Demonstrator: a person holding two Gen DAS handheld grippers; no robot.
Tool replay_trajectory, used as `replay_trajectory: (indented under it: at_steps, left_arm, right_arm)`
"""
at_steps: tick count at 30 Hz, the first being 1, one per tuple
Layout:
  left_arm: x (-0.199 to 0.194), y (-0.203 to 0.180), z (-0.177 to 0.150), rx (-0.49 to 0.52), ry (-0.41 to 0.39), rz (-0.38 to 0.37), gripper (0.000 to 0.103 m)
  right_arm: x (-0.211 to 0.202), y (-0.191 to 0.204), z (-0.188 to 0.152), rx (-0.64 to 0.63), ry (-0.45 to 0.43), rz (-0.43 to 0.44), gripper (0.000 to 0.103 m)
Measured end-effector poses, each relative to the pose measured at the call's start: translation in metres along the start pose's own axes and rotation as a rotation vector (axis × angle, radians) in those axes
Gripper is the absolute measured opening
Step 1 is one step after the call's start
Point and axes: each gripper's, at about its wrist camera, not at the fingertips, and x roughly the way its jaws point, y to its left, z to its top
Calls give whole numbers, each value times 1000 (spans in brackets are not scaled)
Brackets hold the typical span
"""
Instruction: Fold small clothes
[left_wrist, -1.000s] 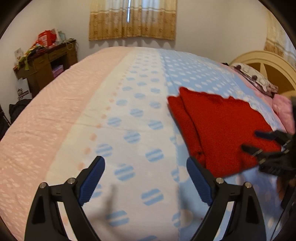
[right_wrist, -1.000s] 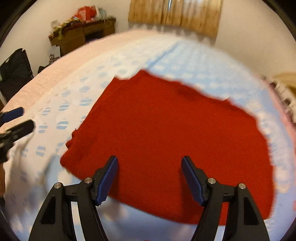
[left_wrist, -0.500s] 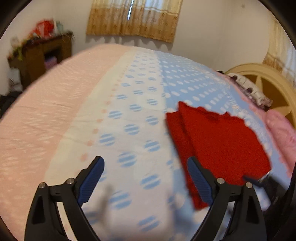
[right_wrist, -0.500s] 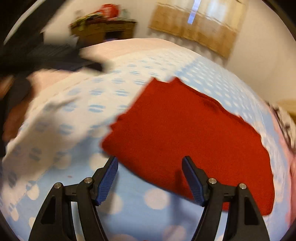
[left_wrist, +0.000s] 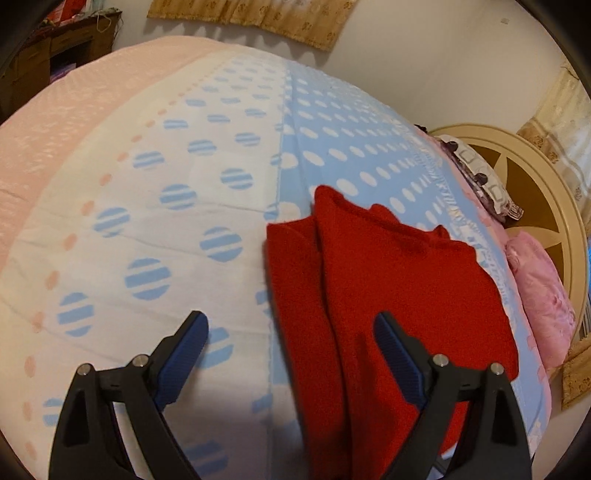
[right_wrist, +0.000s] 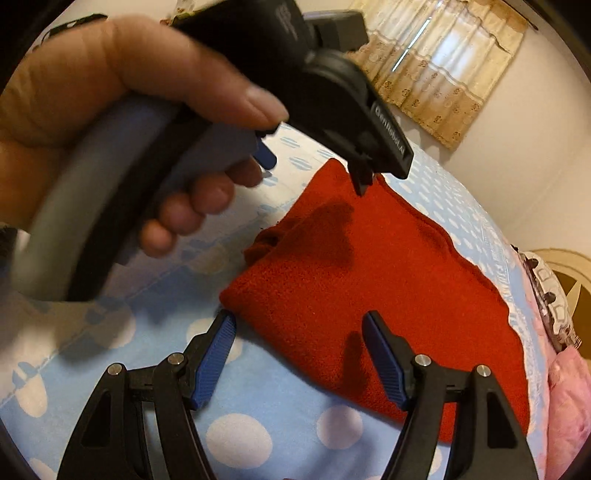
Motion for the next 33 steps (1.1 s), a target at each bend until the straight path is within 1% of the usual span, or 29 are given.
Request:
replay_trajectory:
  at_steps: [1,4,5,9,11,14,15,17,19,20,21,22,23,24,25,27,33]
  left_arm:
    - [4,0,0,-8,4,-11,94]
    - [11,-2,0,6,8,11,94]
    - [12,-6,0,30,5,29,94]
    - [17,-5,7,40,9,52,94]
    - [19,-5,12,38,10,56,93]
    - [24,-4,17,46,15,67,87]
    - [25,-5,18,47,17,68,83]
    - [27,-6,21,51,23,60,75]
    - [28,-6,23,47,29,44,55]
    - [29,-6,24,35,35,21,49]
    - [30,-5,24,22,46,-6,37]
    - [32,-6,24,15,53,-18,31]
    - [33,-6,24,2,55,-27,30]
    - [33,-7,25,-3,54,-30,24]
    - [33,-8,25,-6,54,-42,15]
    - [30,-11,27,-6,45,-43,13]
    - [16,-15,34,-44,14,-81,12]
  right_arm:
    - [2,0,0,2,-5,0,71]
    - [4,-1,2,7,-16,7,70]
    - [4,-2,2,12,-19,16,67]
    - [2,-5,0,33,-32,32,49]
    - [5,-5,0,32,-28,38,44]
    - [4,-3,1,26,-39,41,34]
    - [4,-2,0,26,-41,41,30]
    - [4,-2,1,24,-49,36,27]
    - [4,-3,1,23,-52,35,27]
    - [4,-3,1,22,-52,34,26]
    - [3,-3,1,21,-52,35,24]
    - [3,-4,1,23,-54,36,22]
    - [3,-7,1,26,-57,37,18]
    - [1,-9,1,32,-63,38,15]
    - [-1,-9,0,36,-70,38,14]
    - [-7,-10,1,40,-83,33,10]
    - [-20,-34,0,71,-119,15,8]
